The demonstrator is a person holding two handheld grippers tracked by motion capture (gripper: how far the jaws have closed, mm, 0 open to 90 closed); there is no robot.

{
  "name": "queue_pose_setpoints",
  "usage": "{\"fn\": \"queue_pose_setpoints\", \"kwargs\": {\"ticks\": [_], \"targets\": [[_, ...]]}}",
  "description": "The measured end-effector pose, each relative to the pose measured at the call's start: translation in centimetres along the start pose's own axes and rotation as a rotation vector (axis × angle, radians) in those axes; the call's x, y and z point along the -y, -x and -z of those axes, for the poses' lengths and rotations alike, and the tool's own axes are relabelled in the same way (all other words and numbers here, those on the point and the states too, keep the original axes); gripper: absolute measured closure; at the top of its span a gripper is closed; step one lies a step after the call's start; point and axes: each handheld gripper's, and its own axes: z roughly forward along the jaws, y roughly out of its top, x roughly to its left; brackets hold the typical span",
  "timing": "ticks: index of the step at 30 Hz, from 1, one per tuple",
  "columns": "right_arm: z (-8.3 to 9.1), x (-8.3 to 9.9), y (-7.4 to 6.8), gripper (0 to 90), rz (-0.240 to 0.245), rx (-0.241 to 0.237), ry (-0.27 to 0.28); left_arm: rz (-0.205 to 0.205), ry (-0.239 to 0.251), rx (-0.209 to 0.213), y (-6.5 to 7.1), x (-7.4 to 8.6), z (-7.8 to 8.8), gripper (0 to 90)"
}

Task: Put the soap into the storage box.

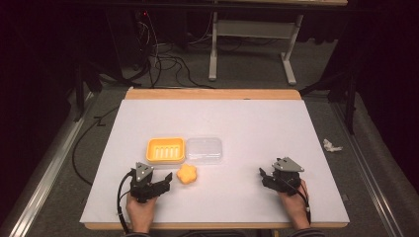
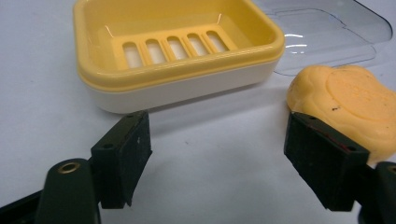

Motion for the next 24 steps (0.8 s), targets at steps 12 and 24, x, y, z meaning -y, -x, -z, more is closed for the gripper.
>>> {"fn": "queue_pose_setpoints", "kwargs": {"ticks": [12,24], "targets": [[0.0,0.0,0.0,26.6,-0.003,-0.002,0.002,0.015,0.009,0.030,0.9,-0.1,0.3,21.4],[0.1,0.0,0.0,26.6,-0.003,0.003,0.004,0.035,0.000,0.093,2.9,-0.3,0.9,16.9]]}}
